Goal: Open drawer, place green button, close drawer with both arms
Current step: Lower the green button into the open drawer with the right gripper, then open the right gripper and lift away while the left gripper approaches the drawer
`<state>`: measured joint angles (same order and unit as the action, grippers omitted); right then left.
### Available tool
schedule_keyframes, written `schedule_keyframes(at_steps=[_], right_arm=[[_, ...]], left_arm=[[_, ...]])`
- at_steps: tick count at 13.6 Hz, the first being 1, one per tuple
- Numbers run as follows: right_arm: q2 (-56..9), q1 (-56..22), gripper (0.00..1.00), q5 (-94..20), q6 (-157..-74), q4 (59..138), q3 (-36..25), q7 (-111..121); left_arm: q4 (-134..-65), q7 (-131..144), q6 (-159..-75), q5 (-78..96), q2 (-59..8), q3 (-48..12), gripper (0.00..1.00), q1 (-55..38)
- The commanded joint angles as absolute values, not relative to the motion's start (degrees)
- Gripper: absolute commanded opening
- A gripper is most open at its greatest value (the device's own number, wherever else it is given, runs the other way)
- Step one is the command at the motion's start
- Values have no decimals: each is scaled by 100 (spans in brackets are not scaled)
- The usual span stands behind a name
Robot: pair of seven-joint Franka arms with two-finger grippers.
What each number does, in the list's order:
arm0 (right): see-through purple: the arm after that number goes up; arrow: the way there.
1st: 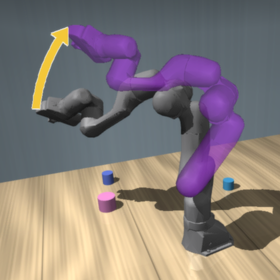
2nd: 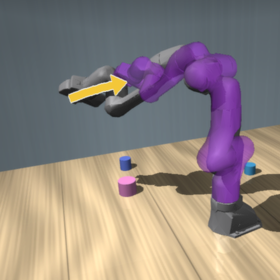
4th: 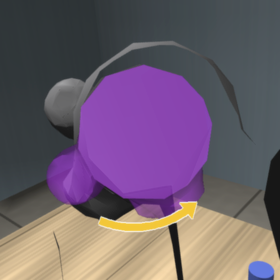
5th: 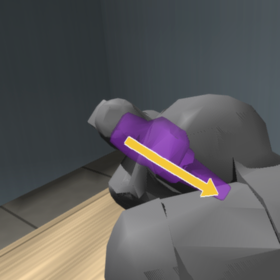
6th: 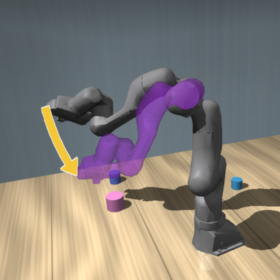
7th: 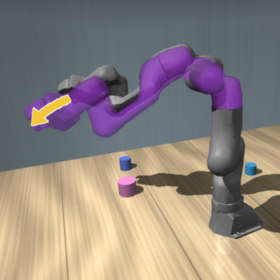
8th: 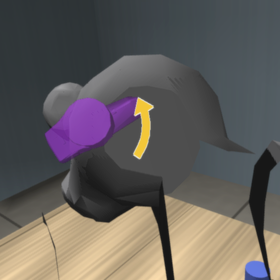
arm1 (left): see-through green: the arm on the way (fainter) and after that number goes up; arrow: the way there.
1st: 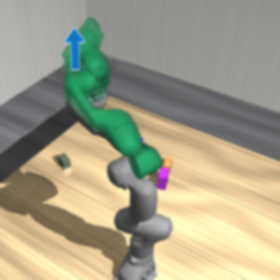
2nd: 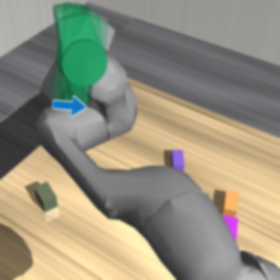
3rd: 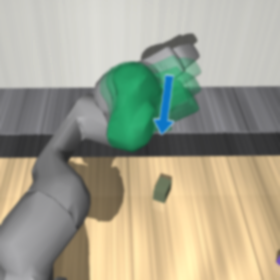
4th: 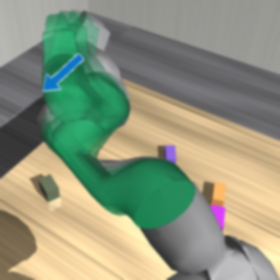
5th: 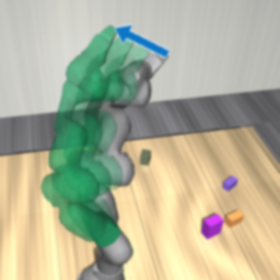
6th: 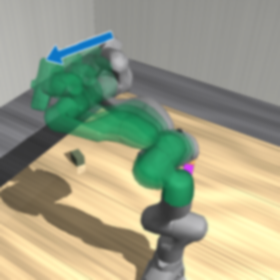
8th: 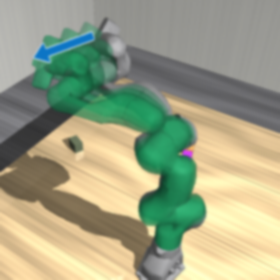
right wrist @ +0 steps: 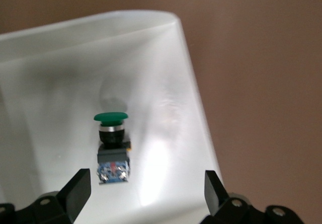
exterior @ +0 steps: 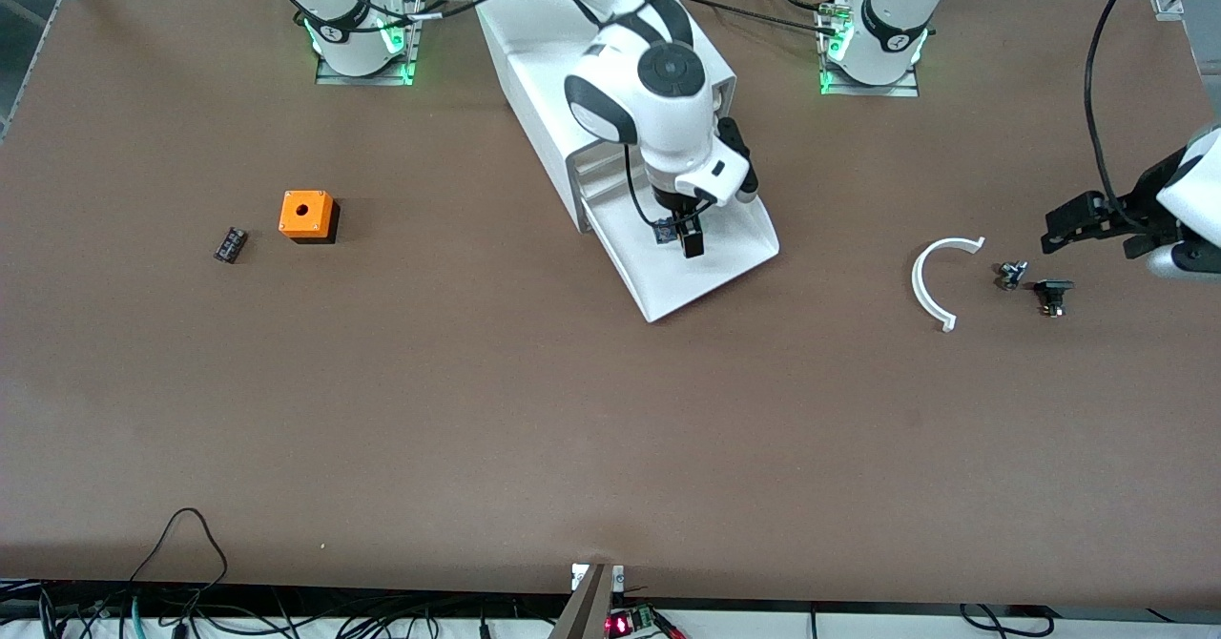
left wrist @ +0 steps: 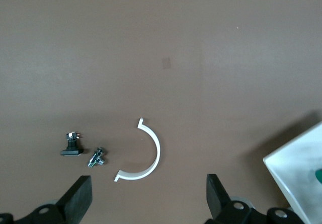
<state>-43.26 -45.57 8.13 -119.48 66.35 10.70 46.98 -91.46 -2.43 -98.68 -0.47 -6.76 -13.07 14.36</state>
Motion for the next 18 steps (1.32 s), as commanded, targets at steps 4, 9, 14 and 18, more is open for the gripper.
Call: schedule_keyframes(at_steps=[4, 9, 14, 18], right_arm=[[-2858, -3720, 100, 791, -11233, 6785, 1037, 4079], [-1935, -2507, 100, 773, -11233, 7556, 1028, 2983], [-1337, -1180, 100, 651, -11084, 8569, 1011, 1593], [-1152, -555, 100, 668, -9645, 8525, 941, 541]], left_arm=[[-10220, 1657, -11344, -132, -1019, -1774, 100, 1099], [-10582, 3557, -12653, -132, -1826, -1995, 100, 511], [-10846, 4875, -14079, -185, -2741, -1934, 100, -148], [-11073, 5975, -14106, -220, -2795, -1907, 100, -571]])
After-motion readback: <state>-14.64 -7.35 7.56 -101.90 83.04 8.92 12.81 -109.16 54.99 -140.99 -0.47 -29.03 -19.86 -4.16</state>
